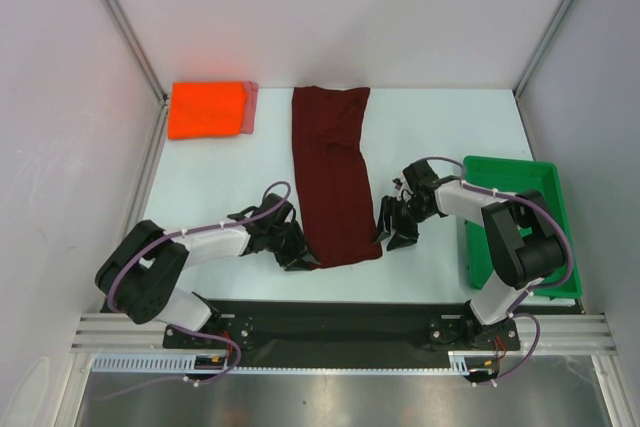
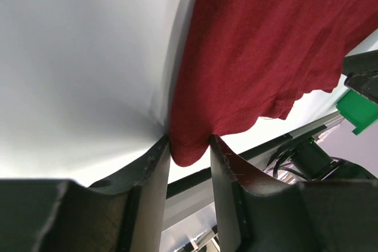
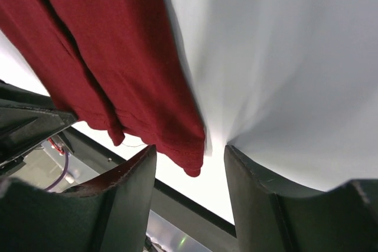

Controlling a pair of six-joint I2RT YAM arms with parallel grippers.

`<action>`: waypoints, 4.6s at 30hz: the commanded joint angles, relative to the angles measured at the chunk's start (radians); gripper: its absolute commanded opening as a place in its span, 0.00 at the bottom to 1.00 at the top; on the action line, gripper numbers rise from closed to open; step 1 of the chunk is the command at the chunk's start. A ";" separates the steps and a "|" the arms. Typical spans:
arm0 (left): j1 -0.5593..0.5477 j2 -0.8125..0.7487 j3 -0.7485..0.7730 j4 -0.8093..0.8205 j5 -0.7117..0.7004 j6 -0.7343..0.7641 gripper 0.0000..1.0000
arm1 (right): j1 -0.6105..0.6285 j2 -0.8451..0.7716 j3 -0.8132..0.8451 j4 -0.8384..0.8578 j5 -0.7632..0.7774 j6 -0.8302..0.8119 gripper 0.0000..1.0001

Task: Fold and stack the t-shirts
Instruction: Fold the tshirt

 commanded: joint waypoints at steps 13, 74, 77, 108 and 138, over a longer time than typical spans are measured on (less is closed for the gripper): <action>0.010 0.017 -0.023 -0.104 -0.116 0.069 0.28 | -0.002 0.015 -0.094 0.053 -0.015 0.009 0.58; 0.154 0.303 0.910 -0.654 -0.352 0.661 0.02 | -0.005 0.133 0.504 -0.163 0.075 0.066 0.00; 0.174 0.449 1.054 -0.703 -0.352 0.687 0.01 | -0.031 0.214 0.609 -0.180 0.046 0.051 0.00; 0.260 0.259 0.967 -0.509 -0.205 0.733 0.58 | -0.043 0.334 0.825 -0.355 0.114 -0.088 0.59; 0.234 0.256 0.312 -0.147 -0.037 0.653 0.18 | -0.056 0.225 0.162 0.101 -0.100 0.038 0.00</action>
